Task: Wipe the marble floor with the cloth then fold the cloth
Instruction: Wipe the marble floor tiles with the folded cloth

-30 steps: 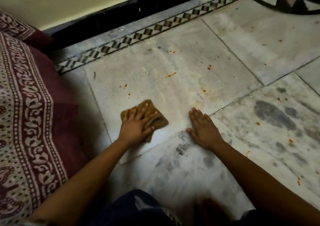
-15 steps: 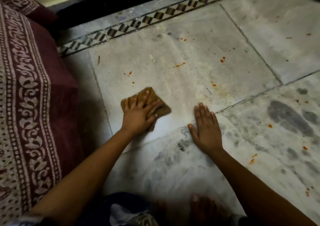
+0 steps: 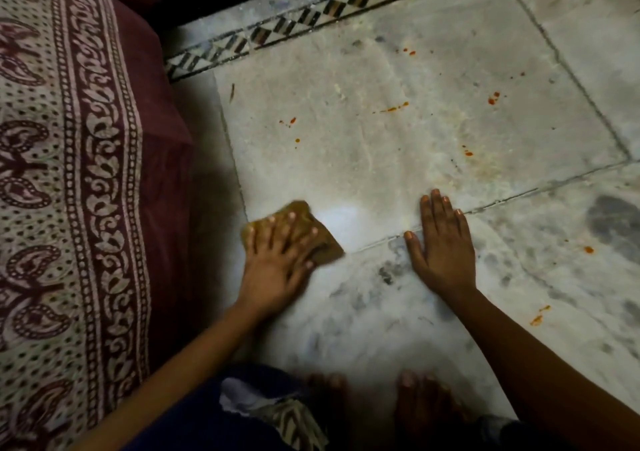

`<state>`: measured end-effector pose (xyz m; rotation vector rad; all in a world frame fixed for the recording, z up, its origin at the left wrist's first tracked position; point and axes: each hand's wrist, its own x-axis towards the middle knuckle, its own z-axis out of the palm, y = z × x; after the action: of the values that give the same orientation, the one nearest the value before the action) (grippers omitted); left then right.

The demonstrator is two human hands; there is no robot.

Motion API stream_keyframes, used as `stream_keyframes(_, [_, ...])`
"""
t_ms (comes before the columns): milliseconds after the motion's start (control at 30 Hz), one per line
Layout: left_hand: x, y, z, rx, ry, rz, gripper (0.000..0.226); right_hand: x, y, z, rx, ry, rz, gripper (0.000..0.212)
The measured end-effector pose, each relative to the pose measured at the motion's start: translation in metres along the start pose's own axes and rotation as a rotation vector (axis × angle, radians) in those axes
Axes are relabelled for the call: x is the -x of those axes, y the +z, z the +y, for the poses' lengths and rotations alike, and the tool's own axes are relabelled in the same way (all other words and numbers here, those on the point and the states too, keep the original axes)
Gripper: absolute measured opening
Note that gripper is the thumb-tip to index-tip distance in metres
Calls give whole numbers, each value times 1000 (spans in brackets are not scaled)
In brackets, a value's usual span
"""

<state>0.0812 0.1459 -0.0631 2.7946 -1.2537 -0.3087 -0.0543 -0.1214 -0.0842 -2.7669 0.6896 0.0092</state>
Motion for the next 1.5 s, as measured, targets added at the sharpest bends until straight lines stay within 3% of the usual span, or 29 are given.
stream_keyframes(100, [-52,-15,-21,37,-182,-7,61,0,-1,0,3,-2,-9,68])
stream_keyframes(167, [-74,-17,-13,60,-188,-21,63,-1,-2,-1,-3,-2,-5,68])
stream_keyframes(333, [-24,3,31,43,141,32,51,-1,-4,-1,-4,-4,-14,68])
stream_keyframes(400, [0,7,17,26,170,31,50,-1,-4,0,-2,1,-10,68])
stream_keyframes(533, [-26,-11,-23,-45,34,22,57,-2,-3,-2,9,5,-13,68])
stream_keyframes(667, [-86,-31,-9,-51,-77,-72,69,-3,-4,-3,28,7,-25,68])
stream_keyframes(900, [-40,-2,29,-87,252,24,56,-10,-4,-15,11,-80,-26,64])
stream_keyframes(1033, [-36,-11,-11,-29,91,36,54,-34,-4,-31,7,-138,-5,63])
stream_keyframes(1200, [-119,-37,-25,11,-165,-28,55,-71,5,-42,29,-141,-39,67])
stream_keyframes(1300, [-141,-35,-8,26,-105,-54,53,-76,9,-40,59,-138,-23,66])
stream_keyframes(1433, [-100,-16,-9,-10,72,33,55,-76,9,-39,53,-145,-13,65])
stream_keyframes(1500, [-82,-13,-25,-10,78,45,55,-76,9,-39,48,-148,-11,65])
